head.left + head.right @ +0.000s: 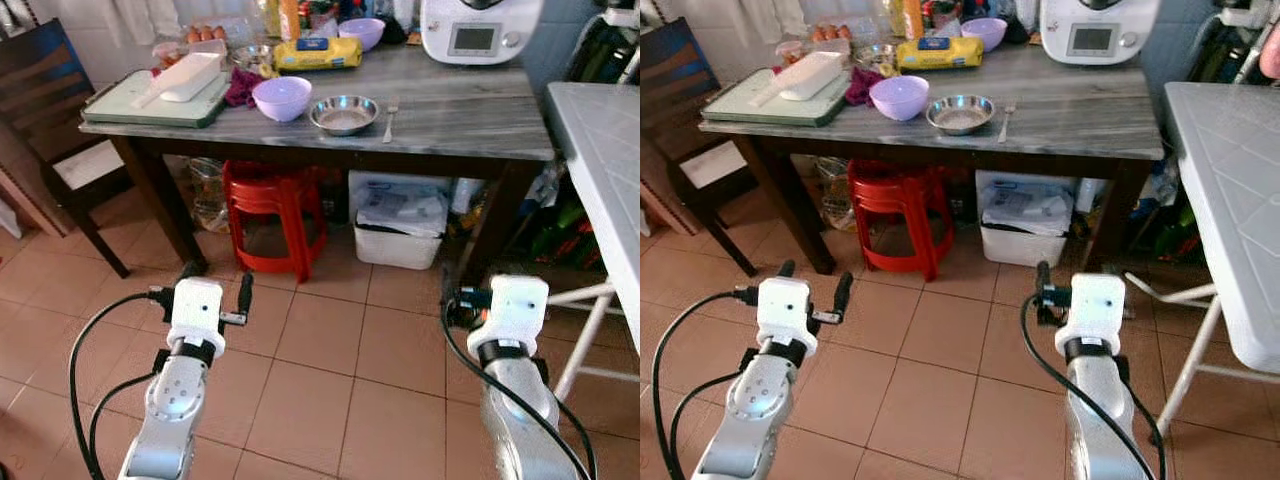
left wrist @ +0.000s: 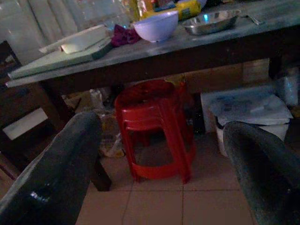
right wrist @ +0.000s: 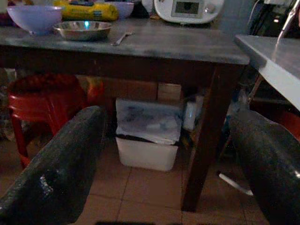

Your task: Setting the table

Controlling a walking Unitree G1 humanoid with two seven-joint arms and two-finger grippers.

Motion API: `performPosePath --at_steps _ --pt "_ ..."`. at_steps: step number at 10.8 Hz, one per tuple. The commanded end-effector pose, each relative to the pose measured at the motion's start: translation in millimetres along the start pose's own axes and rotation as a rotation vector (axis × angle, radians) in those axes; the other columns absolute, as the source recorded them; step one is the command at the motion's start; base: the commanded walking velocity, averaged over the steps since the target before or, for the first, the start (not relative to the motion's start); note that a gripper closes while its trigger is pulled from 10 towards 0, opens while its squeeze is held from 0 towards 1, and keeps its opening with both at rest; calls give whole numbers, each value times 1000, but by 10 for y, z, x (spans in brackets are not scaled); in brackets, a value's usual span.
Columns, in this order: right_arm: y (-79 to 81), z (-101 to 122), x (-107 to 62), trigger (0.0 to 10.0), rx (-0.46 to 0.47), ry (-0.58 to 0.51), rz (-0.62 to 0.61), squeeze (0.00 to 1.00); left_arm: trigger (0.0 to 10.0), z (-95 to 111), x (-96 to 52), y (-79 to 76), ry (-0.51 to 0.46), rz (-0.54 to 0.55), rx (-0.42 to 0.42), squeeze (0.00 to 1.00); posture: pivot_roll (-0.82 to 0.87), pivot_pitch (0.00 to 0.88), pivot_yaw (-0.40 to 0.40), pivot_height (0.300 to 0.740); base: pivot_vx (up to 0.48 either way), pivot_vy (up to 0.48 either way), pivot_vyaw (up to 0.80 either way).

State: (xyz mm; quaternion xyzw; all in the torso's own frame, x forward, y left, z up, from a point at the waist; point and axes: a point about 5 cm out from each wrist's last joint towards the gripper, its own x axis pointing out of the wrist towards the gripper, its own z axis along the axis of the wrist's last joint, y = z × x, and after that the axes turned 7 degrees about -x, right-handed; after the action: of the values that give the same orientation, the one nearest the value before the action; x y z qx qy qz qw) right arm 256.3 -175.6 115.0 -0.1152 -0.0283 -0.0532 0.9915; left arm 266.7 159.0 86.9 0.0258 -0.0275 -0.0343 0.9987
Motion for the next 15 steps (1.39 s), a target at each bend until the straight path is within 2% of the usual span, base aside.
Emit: performPosePath --at_steps 1,4,7,8,15 --pt "-4 54 0 10000 10 -10 0 0 10000 -4 -26 27 12 15 10 0 -149 79 76 740 -266 0 0" --pt "-12 66 7 10000 4 -9 -1 0 10000 51 11 1 -15 -6 11 0 -153 84 71 740 -190 0 0" --pt "-25 77 48 10000 -4 -11 -4 0 10000 152 59 -54 -50 -95 -26 0 -153 82 72 740 0 0 0" --pt "-34 86 61 10000 -6 -14 -7 0 10000 188 66 -77 -59 -123 -62 0 -153 80 73 740 0 -461 0" --pt "-40 93 81 10000 -10 -12 -28 0 10000 186 60 -159 -51 -176 -92 0 -157 89 82 740 0 -469 0"
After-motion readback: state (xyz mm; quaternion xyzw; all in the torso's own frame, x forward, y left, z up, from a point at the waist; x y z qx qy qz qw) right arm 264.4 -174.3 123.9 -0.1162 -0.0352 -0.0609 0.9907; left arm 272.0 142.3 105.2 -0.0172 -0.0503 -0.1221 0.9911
